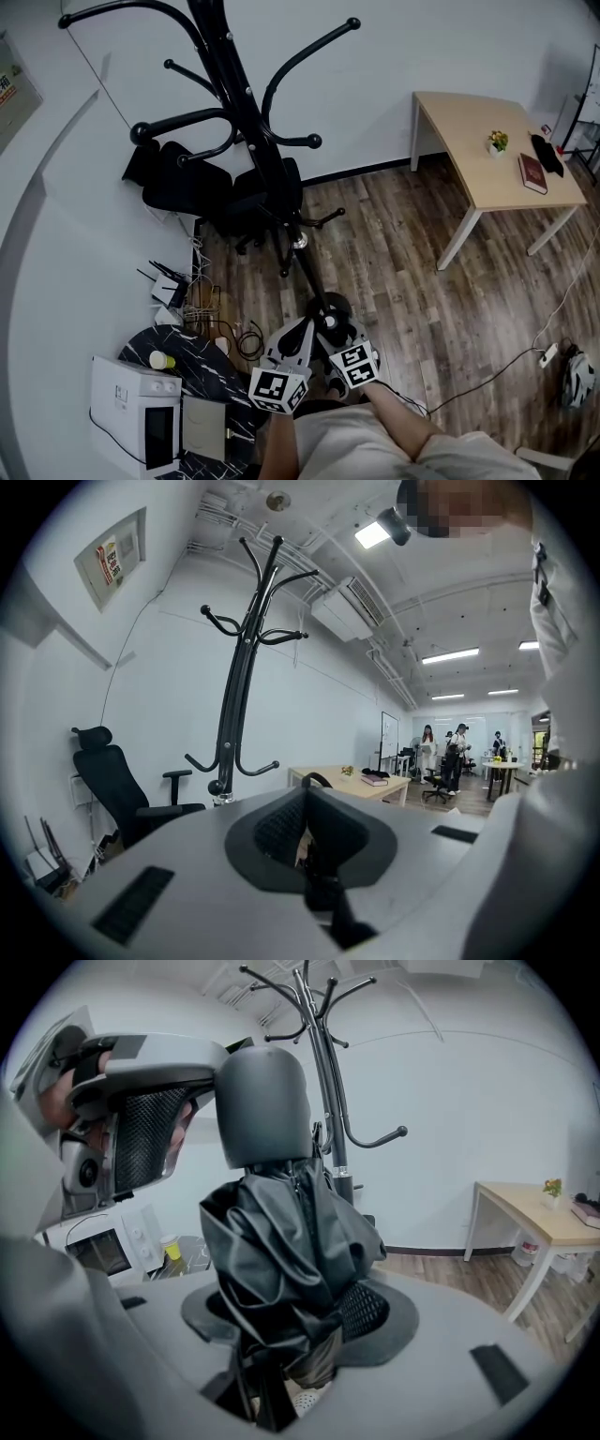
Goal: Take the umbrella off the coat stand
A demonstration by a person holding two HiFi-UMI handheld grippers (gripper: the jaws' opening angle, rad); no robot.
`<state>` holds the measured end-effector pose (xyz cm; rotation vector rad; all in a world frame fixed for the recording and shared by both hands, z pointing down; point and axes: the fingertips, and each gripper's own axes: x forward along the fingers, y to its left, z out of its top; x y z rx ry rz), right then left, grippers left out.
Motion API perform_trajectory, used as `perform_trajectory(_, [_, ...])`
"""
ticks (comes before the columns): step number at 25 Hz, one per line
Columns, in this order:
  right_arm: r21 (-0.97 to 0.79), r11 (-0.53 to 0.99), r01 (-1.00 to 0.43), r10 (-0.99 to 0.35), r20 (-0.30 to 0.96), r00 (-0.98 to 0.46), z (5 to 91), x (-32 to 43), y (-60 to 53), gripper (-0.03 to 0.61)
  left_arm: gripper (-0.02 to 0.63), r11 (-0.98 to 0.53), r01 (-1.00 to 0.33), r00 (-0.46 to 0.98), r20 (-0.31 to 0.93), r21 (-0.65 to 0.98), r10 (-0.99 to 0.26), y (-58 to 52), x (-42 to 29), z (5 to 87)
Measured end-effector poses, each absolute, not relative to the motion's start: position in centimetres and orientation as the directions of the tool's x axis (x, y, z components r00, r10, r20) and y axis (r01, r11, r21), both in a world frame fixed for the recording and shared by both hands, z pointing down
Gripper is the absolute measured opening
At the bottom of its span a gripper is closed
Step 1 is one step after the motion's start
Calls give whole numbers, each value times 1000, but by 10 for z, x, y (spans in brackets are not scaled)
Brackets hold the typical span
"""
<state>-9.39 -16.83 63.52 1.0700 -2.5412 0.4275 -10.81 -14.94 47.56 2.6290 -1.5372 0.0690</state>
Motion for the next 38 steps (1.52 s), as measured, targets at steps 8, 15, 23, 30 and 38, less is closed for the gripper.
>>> perform_trajectory(8, [-124,695,-708,-618,402,-676,635,-85,-133,250,21,-507,-860,511,93,58,-855,-116,-95,475])
perform_trajectory(15, [-90,714,-694,-608,411,-679,643,-66,-106,250,21,-547,-835,550,95,58,-829,-93,-74,475])
perform_trajectory(23, [-93,680,-728,-633,427,-646,651,-33,-81,250,21,-603,-796,604,120,45,-788,-63,-42,482])
perform_trajectory(30, [-107,650,-752,-654,425,-626,654,-13,-67,250,21,-630,-775,631,125,51,-766,-44,-22,484])
perform_trajectory(38, [-95,619,-780,-675,442,-590,665,11,-55,250,21,-642,-763,646,149,80,-749,-36,-1,494])
